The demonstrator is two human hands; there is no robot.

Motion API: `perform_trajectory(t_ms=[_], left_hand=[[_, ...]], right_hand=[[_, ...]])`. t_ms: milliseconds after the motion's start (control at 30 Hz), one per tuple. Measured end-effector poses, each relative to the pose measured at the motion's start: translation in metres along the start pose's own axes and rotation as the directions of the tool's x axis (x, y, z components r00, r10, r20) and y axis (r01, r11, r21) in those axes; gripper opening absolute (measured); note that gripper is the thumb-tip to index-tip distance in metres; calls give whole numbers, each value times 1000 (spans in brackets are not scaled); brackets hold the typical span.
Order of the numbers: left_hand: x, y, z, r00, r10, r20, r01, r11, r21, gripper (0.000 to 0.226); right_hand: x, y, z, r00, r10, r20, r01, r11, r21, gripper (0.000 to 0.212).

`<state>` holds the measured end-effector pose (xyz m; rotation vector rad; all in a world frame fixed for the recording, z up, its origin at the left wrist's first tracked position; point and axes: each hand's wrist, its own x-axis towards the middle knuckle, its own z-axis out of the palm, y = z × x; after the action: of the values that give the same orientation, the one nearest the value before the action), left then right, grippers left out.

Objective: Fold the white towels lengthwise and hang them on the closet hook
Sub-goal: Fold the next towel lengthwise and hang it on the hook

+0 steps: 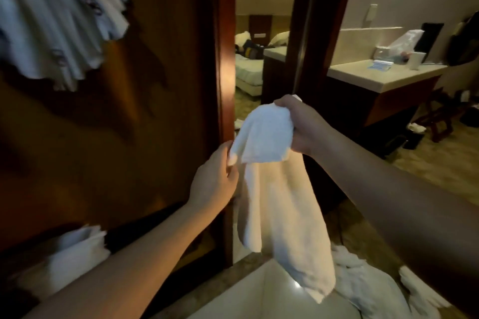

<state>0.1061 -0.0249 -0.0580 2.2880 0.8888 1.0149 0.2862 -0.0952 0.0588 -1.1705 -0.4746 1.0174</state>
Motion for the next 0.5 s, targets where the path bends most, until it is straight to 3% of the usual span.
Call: perform_trajectory(t_ms=[100, 233, 333, 433, 500], left_hand=[[-32, -34, -57, 999, -16, -52, 17, 1000, 26, 23], [-61, -63, -127, 992, -104, -71, 104, 995, -7, 20], [-72, -72, -177, 995, -95, -43, 93, 994, -53, 15], [-78, -80, -220, 995, -92, -45, 90, 995, -36, 18], [-77, -85, -246, 996, -81, -29, 81, 997, 10, 19]], right_hand=[[-24, 22, 46, 1000, 6, 8, -6, 1000, 3, 22], [-54, 44, 98, 998, 53, 39, -52, 998, -26, 40], [-68, 55, 128, 986, 160, 37, -153, 978, -141, 30], [-80, 64, 157, 943, 332, 0, -313, 888, -337, 9], [-83, 71, 174, 932, 355, -76, -360, 873, -330, 7]])
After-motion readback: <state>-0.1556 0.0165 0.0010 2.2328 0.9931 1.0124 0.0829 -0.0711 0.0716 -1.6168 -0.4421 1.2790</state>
